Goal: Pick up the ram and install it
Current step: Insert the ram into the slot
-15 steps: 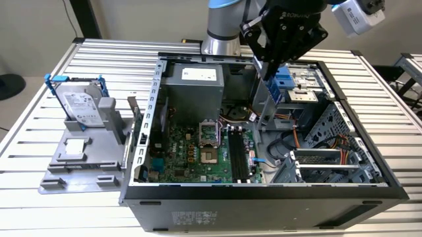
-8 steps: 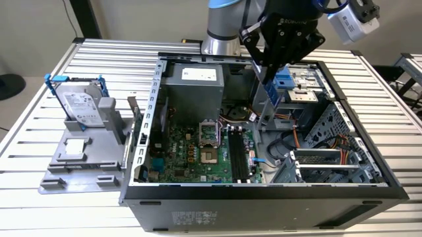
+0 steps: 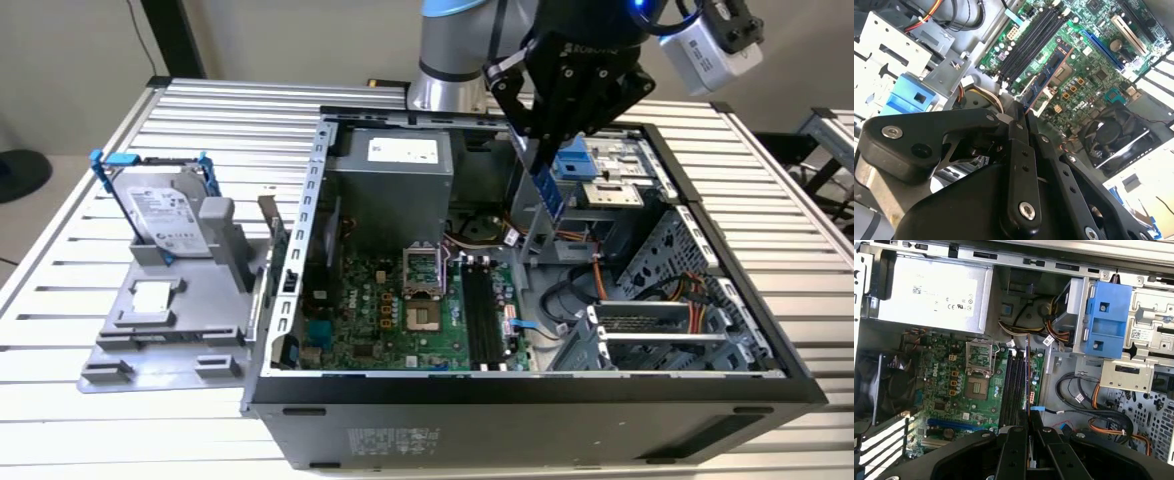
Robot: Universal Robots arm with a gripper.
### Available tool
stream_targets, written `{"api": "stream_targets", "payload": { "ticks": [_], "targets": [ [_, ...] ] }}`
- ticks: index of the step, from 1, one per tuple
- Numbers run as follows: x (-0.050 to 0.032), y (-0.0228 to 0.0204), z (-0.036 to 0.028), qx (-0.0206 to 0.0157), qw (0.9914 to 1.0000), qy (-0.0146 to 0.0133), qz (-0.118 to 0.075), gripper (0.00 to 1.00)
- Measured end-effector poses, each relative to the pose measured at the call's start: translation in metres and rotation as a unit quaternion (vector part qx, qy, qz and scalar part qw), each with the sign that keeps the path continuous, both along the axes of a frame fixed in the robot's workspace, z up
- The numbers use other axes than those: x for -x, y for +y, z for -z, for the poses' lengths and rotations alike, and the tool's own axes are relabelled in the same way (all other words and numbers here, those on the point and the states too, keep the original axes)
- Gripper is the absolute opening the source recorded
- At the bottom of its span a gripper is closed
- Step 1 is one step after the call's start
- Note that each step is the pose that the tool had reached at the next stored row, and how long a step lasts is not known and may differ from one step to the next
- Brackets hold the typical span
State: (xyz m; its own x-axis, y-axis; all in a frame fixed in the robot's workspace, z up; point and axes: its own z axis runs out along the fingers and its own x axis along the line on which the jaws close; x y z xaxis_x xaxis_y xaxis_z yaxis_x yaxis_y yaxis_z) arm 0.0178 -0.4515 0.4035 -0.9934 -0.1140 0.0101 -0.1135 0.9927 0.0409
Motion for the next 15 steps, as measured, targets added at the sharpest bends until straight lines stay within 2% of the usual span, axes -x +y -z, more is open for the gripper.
{"api": "stream_targets", "payload": {
  "ticks": [6,15],
  "targets": [
    [-0.0002,0.0,0.004,-0.0001,1.0,0.0,0.001,0.0],
    [-0.0016,0.0,0.0174,0.0001,0.99998,0.0,0.006,0.0]
  ]
}}
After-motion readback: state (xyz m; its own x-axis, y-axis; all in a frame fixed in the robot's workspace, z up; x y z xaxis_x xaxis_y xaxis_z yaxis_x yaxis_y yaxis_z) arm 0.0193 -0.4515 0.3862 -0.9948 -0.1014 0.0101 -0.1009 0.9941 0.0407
